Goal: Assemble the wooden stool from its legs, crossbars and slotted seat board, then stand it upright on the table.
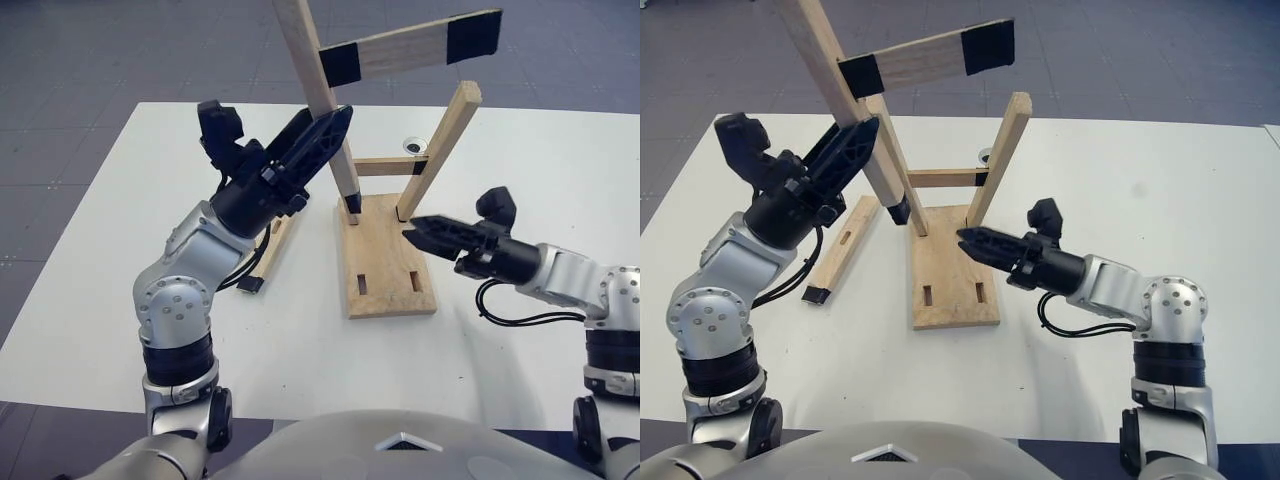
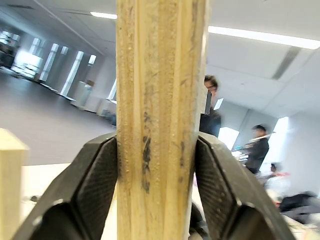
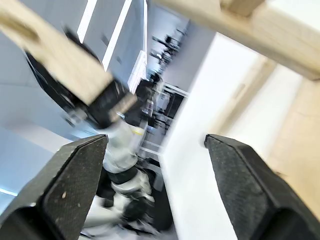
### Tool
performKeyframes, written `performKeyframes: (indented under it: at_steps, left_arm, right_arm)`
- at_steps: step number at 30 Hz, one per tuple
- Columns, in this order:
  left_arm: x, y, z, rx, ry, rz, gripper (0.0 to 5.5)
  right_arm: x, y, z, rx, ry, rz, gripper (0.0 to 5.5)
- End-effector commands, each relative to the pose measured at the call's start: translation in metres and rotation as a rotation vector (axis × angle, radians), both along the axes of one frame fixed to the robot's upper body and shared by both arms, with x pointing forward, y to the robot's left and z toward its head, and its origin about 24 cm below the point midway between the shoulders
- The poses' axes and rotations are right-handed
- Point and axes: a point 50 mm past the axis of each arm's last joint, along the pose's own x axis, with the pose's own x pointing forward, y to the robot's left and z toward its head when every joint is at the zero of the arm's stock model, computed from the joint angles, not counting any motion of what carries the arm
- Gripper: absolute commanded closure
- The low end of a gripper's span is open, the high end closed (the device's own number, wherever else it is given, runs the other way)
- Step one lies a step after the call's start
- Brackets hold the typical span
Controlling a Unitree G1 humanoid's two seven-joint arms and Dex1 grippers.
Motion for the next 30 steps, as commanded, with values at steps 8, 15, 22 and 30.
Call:
performKeyframes:
  at_steps: [8, 15, 22, 30]
  left_arm:
    - [-0.009, -0.013, 0.008, -0.026, -0.029, -0.079, 3.29]
    - [-0.01, -0.013, 0.003, -0.011, 0.004, -0.185, 3.29]
    - [-0.011, -0.02, 0.0, -0.013, 0.011, -0.208, 3.29]
    - [-0.015, -0.025, -0.002, -0.006, 0.015, -0.236, 3.29]
  right_arm:
    - [0.005, -0.001, 0.028, -0.268, -0.451, 0.046, 1.71]
    - [0.014, 0.005, 0.076, -0.139, -0.582, 0.13, 1.28]
    - [0.016, 0.031, 0.075, -0.138, -0.6, 0.19, 1.28]
    - [0.019, 0.04, 0.075, -0.134, -0.593, 0.189, 1.72]
